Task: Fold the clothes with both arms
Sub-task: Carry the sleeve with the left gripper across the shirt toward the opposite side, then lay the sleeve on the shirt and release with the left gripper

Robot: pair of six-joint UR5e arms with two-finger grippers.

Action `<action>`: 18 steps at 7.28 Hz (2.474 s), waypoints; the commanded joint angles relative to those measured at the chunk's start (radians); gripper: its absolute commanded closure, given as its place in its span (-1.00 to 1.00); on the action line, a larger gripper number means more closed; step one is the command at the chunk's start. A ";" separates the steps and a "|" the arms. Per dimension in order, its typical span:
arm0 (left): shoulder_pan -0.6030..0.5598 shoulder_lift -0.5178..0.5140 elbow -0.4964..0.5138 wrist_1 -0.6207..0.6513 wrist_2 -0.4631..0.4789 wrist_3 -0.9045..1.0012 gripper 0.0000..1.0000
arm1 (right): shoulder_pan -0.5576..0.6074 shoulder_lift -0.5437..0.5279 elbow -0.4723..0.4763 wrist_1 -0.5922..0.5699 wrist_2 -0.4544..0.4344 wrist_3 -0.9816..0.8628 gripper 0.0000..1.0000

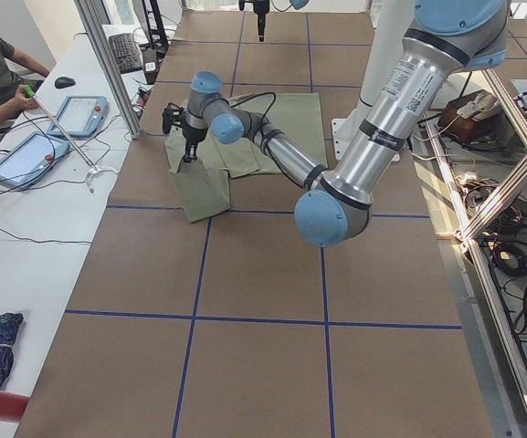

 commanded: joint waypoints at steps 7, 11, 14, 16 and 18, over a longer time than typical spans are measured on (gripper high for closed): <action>0.434 -0.511 0.246 0.028 0.155 -0.554 1.00 | 0.032 -0.047 -0.031 0.044 0.000 -0.005 -1.00; 0.505 -0.498 0.320 -0.027 0.231 -0.582 1.00 | 0.032 -0.041 -0.047 0.044 -0.003 -0.001 -1.00; 0.648 -0.614 0.526 -0.195 0.434 -0.689 -1.00 | 0.031 -0.032 -0.062 0.046 -0.003 0.001 -1.00; 0.664 -0.556 0.508 -0.287 0.487 -0.613 -1.00 | 0.031 -0.009 -0.079 0.046 -0.003 0.001 -1.00; 0.640 -0.500 0.427 -0.274 0.479 -0.536 -1.00 | 0.031 -0.001 -0.076 0.052 -0.003 0.010 -1.00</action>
